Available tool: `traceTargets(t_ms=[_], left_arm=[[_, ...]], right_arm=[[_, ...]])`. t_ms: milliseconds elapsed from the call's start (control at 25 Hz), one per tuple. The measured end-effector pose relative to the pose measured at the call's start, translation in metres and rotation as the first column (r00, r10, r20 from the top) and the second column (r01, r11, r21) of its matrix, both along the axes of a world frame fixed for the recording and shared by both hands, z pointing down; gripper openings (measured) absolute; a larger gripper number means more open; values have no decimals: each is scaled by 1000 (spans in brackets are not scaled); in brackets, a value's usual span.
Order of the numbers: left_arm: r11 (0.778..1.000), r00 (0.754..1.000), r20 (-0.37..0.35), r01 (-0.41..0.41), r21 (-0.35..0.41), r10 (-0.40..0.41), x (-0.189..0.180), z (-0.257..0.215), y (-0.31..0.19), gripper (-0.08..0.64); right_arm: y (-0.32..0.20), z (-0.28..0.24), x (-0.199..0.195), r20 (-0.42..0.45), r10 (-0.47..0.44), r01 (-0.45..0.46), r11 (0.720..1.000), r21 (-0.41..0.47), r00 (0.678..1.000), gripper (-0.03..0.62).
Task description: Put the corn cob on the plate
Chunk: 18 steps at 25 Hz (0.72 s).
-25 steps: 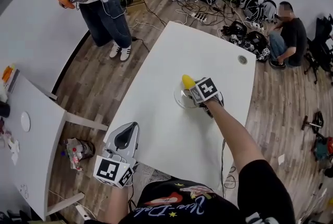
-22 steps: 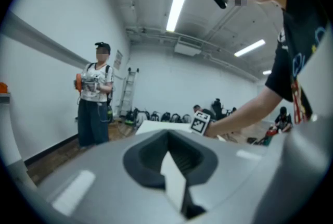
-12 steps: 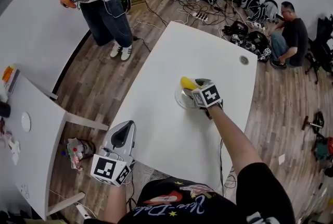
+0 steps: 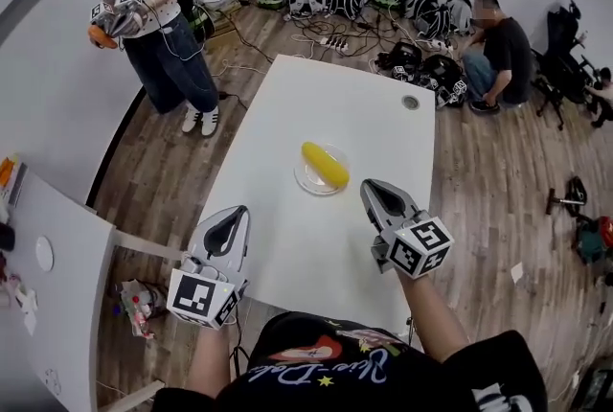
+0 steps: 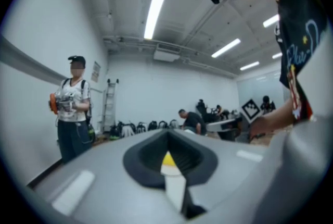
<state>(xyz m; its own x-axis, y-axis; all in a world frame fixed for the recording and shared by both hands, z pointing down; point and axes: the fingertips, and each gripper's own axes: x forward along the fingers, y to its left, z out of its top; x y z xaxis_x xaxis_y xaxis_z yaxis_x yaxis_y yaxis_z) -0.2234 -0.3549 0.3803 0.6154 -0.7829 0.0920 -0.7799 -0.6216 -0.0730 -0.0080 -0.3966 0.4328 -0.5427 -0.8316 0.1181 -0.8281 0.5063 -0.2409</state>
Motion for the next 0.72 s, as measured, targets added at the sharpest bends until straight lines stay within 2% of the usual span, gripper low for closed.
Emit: traceTargets(t_ms=[240, 400, 600, 720], left_arm=[[996, 994, -69, -87, 0, 87, 33, -6, 12, -2], [994, 993, -40, -110, 14, 111, 46, -12, 12, -2], [992, 990, -60, -124, 12, 125, 53, -13, 15, -2], [993, 992, -28, -122, 9, 122, 55, -12, 15, -2]], right_arm=[[69, -16, 26, 46, 86, -85, 996, -19, 995, 18], [76, -25, 36, 48, 107, -107, 994, -10, 993, 17], [79, -40, 42, 42, 104, -105, 994, 29, 994, 17], [80, -44, 41, 39, 99, -100, 995, 26, 994, 17]])
